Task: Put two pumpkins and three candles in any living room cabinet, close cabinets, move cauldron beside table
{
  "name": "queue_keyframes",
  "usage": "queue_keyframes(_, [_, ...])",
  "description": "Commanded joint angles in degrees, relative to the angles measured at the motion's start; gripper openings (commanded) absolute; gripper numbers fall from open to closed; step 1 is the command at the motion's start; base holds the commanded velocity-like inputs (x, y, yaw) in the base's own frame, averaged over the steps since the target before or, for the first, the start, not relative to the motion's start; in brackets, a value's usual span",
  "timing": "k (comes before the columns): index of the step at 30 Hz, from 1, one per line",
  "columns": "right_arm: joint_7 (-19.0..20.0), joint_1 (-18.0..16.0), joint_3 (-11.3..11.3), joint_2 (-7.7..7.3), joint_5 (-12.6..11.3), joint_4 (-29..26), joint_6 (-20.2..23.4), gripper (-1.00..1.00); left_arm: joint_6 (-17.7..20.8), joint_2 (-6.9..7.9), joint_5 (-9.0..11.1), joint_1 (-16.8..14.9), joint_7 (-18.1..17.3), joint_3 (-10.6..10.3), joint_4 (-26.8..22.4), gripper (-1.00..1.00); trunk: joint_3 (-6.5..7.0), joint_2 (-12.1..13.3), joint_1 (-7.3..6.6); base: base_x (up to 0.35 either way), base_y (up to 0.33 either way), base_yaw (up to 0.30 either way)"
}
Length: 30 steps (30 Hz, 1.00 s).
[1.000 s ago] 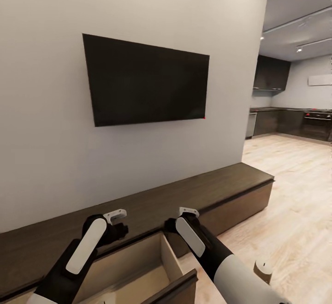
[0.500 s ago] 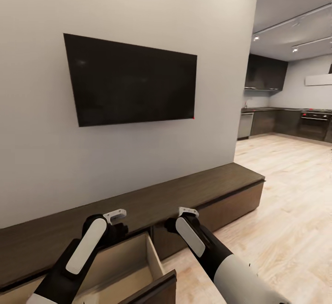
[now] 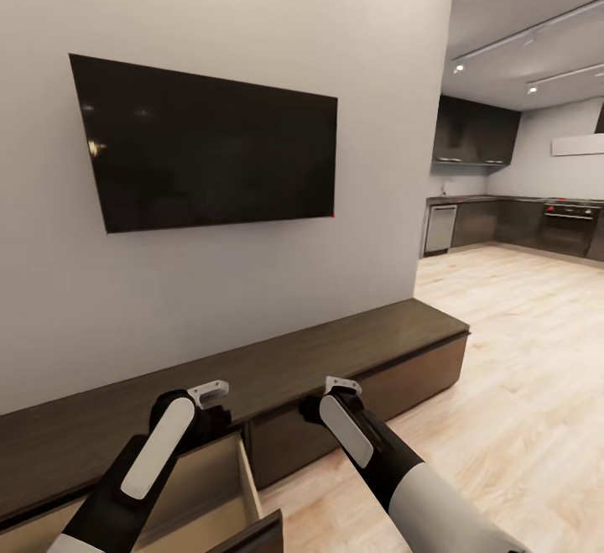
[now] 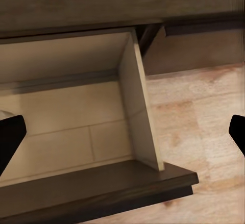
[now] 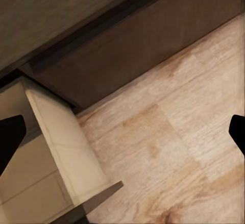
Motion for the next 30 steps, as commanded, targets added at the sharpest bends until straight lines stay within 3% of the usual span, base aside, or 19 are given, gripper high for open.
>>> queue_keyframes(1, [-0.4, -0.1, 0.2, -0.02, -0.4, -0.1, 0.1, 1.00, 0.1, 0.05, 0.4, -0.1, 0.6, -0.1, -0.1, 1.00, -0.07, 0.0, 0.01, 0.143, -0.268, 0.000])
queue_keyframes(24, [-0.8, -0.1, 0.1, -0.11, -0.5, 0.8, 0.6, 1.00, 0.1, -0.02, 0.1, -0.1, 0.7, -0.3, 0.2, 1.00, -0.07, 0.0, 0.01, 0.112, -0.285, 0.000])
queue_keyframes(30, [-1.1, -0.1, -0.1, -0.05, -0.5, 4.8, 0.7, 1.00, 0.1, -0.04, 0.1, -0.1, 0.7, -0.3, 0.2, 1.00, -0.07, 0.0, 0.01, 0.006, -0.307, 0.000])
